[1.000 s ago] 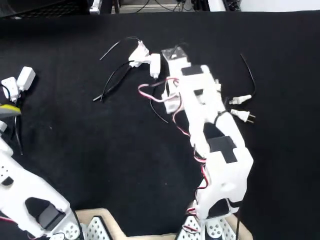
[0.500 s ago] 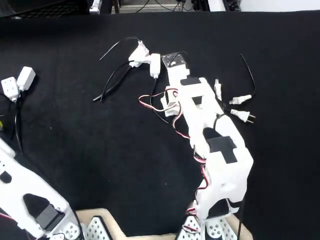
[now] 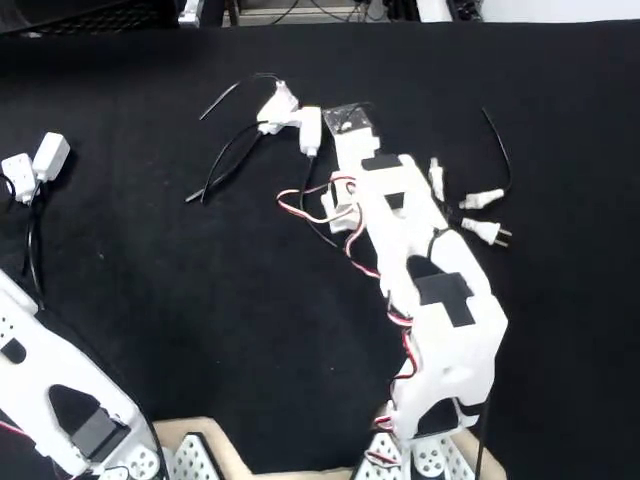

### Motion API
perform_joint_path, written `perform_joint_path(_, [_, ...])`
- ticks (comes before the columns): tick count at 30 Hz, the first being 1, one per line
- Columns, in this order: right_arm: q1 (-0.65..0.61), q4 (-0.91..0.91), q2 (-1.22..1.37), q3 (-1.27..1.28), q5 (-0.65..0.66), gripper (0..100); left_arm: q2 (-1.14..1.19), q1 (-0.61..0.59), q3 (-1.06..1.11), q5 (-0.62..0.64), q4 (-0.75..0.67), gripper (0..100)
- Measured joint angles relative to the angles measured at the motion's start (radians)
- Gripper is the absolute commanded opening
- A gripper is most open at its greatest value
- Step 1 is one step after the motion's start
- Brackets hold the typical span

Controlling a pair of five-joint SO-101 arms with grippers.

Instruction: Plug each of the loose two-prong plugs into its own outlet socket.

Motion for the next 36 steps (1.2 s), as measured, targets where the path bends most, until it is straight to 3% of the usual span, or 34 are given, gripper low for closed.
perform_joint_path(3, [0.0, 0.0, 0.0, 0.0, 0.0, 41.0, 0.0, 0.029, -0.02, -0.018, 0.078, 3])
perform_joint_path(10, [0.0, 0.0, 0.0, 0.0, 0.002, 41.0, -0.058, 0.043, -0.021, 0.006, 0.089, 5])
perform_joint_path(17, [0.0, 0.0, 0.0, 0.0, 0.002, 41.0, -0.06, 0.037, -0.021, 0.006, 0.092, 38])
perform_joint_path(27, [0.0, 0.0, 0.0, 0.0, 0.002, 41.0, -0.015, -0.049, -0.023, -0.244, 0.077, 35])
perform_joint_path(36, [0.0, -0.002, 0.0, 0.0, 0.002, 41.0, 0.157, -0.072, -0.023, -0.27, -0.089, 35])
